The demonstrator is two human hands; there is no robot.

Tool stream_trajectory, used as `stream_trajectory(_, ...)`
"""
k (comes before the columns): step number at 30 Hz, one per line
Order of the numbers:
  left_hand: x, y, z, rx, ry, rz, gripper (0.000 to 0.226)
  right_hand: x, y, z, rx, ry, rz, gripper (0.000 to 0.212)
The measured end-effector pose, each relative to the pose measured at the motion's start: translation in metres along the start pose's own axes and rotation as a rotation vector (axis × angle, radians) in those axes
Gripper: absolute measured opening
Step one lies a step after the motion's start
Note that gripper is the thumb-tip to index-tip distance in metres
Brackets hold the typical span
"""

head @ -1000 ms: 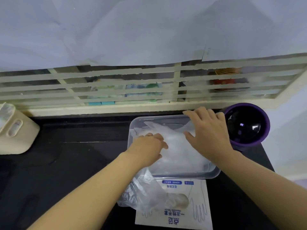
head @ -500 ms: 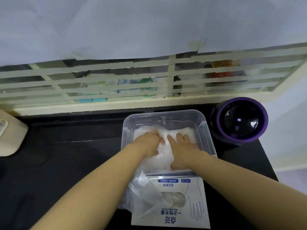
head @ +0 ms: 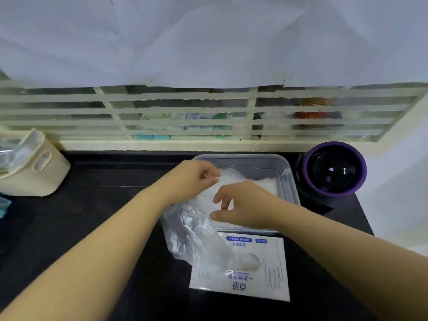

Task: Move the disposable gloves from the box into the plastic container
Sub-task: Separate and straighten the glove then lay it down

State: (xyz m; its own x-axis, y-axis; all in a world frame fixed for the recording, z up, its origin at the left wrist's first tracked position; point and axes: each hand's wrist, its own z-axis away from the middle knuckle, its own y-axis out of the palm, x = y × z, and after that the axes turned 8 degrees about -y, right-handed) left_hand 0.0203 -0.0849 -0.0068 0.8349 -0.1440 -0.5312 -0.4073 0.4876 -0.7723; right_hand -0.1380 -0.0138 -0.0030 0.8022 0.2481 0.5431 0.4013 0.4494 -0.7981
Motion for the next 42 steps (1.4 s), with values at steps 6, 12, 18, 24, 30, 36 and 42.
stream_trajectory(6,0.037,0.016,0.055,-0.235,-0.246,0.129,0.03,0.013,0.05,-0.011,-0.098,0.033,-0.033,0.045)
stream_trajectory(12,0.061,0.031,0.089,-0.115,-0.333,0.346,0.017,0.012,0.047,-0.008,-0.217,-0.038,-0.209,0.014)
stream_trajectory(18,0.044,0.019,0.106,-0.126,-0.154,0.931,0.011,0.024,0.021,0.017,-0.222,-0.002,-0.88,0.01)
stream_trajectory(24,0.003,-0.002,0.115,-0.18,0.018,1.088,0.013,0.025,-0.013,0.047,-0.44,0.056,-1.009,0.012)
stream_trajectory(30,-0.041,-0.014,0.113,-0.007,0.185,0.984,0.027,0.039,-0.04,0.074,-0.376,-0.046,-0.561,0.107)
stream_trajectory(36,-0.068,-0.037,0.108,0.287,0.295,0.633,0.016,0.064,-0.091,0.092,-0.289,-0.212,-0.049,0.101)
stream_trajectory(42,-0.07,-0.055,0.098,0.253,0.318,0.398,0.015,0.058,-0.103,0.091,-0.141,-0.123,-0.037,0.016)
